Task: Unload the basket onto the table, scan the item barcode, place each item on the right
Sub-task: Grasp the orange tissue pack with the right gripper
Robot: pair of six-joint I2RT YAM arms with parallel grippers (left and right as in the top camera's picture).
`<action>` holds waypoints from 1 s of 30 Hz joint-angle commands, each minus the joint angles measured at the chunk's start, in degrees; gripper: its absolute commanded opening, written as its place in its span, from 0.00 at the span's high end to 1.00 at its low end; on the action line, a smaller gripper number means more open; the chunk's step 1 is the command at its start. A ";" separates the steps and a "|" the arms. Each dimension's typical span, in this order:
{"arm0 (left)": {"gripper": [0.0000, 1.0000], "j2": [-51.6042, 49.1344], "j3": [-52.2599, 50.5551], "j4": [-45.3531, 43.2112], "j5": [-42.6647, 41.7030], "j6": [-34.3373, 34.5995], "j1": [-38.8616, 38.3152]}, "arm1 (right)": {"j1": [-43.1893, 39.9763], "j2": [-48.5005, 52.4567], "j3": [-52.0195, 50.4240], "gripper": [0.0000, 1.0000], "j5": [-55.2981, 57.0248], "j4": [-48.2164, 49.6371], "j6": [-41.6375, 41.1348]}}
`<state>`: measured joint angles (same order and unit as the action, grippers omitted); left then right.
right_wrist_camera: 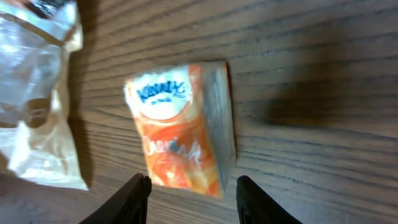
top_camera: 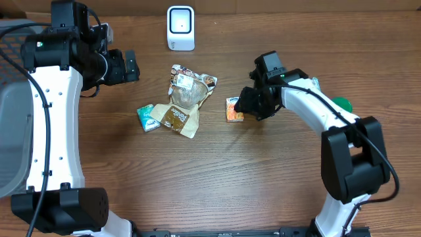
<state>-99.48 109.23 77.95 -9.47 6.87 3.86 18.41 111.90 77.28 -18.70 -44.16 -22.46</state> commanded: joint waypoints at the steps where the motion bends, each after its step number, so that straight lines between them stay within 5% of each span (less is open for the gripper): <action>1: 0.00 0.50 1.16 -0.22 -0.61 -0.46 -0.22 | 0.28 1.95 -0.42 0.58 -0.50 0.35 0.00; 16: 0.00 0.50 1.16 -0.22 -0.61 -0.46 -0.22 | 0.26 5.70 -0.46 0.65 -0.50 0.50 -1.14; 30: 0.00 0.50 1.16 -0.22 -0.61 -0.46 -0.22 | 0.15 7.54 -0.44 0.96 -3.02 0.66 -3.02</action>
<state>-99.48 109.23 77.95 -9.47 6.87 3.86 18.35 117.49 77.25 -22.74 -43.13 -24.88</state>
